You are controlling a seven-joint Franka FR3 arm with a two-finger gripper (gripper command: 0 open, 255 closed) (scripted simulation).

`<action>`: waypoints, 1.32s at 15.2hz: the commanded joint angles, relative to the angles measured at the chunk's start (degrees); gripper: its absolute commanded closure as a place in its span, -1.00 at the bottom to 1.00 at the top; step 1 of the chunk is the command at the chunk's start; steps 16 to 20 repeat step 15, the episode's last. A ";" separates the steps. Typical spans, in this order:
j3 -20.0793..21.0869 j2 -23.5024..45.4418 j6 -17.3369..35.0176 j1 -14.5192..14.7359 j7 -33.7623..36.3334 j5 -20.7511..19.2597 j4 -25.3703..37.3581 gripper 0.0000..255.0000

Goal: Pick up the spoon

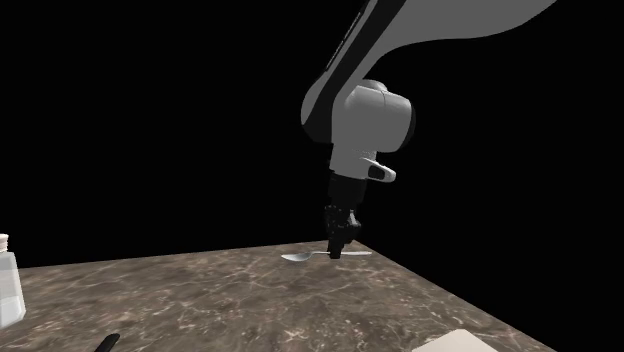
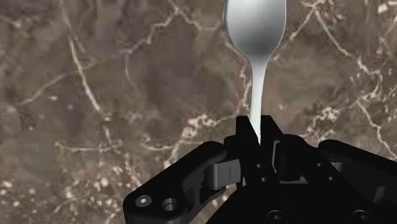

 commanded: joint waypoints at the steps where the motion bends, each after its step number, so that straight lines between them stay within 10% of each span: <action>1: 0.05 -0.40 -1.16 -0.01 0.12 0.06 0.76 1.00; 20: 0.26 -2.31 -9.67 -0.03 0.92 0.24 7.48 1.00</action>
